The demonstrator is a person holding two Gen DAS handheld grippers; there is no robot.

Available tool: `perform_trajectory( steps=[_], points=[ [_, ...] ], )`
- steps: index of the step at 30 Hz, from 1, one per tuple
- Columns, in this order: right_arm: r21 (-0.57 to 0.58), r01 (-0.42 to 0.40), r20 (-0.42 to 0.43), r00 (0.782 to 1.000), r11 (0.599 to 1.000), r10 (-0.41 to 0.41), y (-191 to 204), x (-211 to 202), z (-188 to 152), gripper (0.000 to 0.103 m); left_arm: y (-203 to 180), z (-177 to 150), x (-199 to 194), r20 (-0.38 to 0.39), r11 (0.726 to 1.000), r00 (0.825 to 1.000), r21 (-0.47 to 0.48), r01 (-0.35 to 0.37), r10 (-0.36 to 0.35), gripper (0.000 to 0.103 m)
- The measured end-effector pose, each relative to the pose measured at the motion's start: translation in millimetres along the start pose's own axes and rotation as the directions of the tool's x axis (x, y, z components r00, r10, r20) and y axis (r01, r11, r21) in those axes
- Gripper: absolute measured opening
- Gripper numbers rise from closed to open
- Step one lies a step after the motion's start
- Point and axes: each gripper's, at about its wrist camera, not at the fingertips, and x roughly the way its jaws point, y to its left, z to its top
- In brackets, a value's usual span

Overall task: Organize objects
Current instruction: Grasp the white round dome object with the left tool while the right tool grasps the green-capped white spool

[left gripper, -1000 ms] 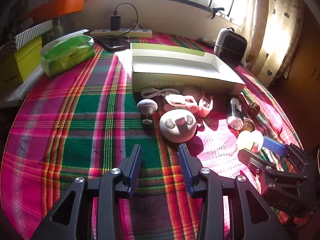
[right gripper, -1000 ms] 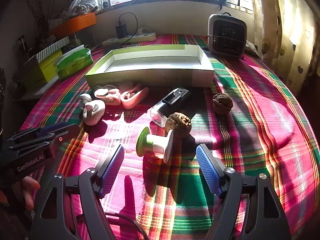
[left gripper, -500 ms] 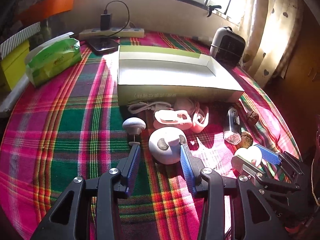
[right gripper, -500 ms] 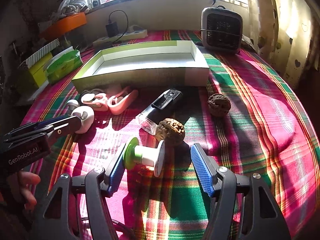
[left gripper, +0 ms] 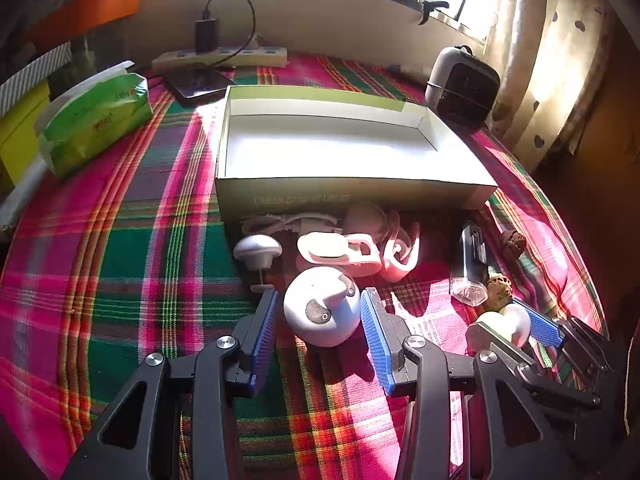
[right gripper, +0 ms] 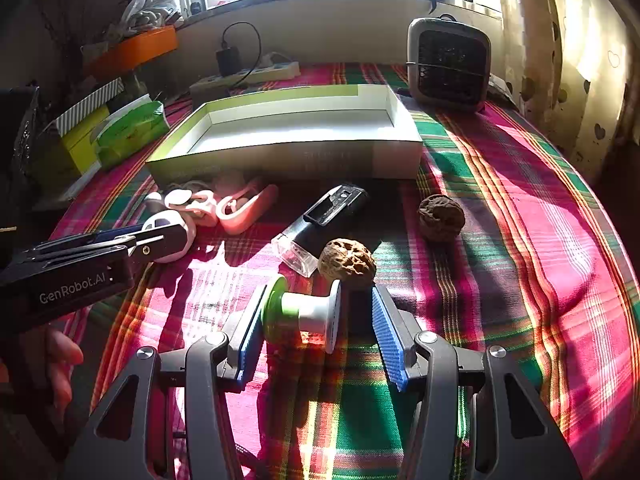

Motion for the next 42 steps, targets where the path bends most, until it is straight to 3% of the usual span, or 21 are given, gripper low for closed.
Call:
perform_trajectory(
  steps=[10,17,22,42],
  points=[
    [-0.005,-0.011,0.005,1.0,1.0,0.011,-0.6,0.4,1.5,0.051,1.7,3.2,1.6,-0.007,0.999,1.0,-0.034,-0.002,0.002,0.035],
    [-0.024,-0.011,0.012,1.0,1.0,0.011,-0.6,-0.8,1.4,0.042,0.7,2.3,0.8,-0.001,1.0,1.0,-0.03,-0.011,0.011,0.034],
    [-0.032,-0.013,0.014,1.0,0.999,0.013,-1.8,-2.0,1.3,0.035,-3.3,1.6,-5.6,0.022,1.0,0.999,-0.004,-0.024,0.024,0.029],
    [-0.07,-0.037,0.041,0.998,0.997,0.04,-0.3,-12.1,1.7,0.035,-7.8,-2.8,-19.4,0.057,0.997,0.996,0.017,-0.07,0.069,0.026]
  ],
)
